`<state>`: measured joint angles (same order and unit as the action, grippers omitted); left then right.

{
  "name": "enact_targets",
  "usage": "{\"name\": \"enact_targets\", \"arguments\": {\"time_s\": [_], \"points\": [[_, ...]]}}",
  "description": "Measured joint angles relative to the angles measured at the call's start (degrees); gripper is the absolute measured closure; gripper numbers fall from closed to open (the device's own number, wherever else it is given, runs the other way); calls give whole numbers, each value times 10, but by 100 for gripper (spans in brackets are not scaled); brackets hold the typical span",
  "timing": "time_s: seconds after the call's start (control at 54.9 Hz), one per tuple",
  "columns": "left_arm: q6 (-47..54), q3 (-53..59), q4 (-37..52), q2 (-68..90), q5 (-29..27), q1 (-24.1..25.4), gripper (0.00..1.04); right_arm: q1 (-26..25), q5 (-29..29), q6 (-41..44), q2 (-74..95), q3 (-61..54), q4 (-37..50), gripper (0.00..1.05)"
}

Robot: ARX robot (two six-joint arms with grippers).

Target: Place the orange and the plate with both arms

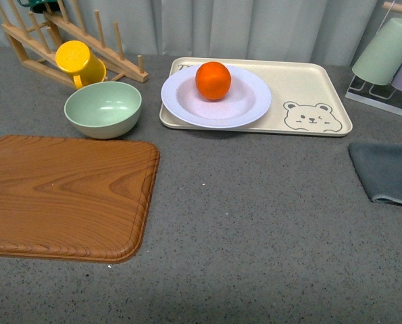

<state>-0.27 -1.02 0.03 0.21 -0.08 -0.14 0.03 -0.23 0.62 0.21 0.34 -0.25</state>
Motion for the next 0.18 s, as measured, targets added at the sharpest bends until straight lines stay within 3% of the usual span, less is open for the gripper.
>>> {"name": "enact_targets", "arguments": {"time_s": [0.182], "points": [[0, 0, 0, 0, 0, 0, 6, 0, 0, 0, 0, 0, 0, 9]]}}
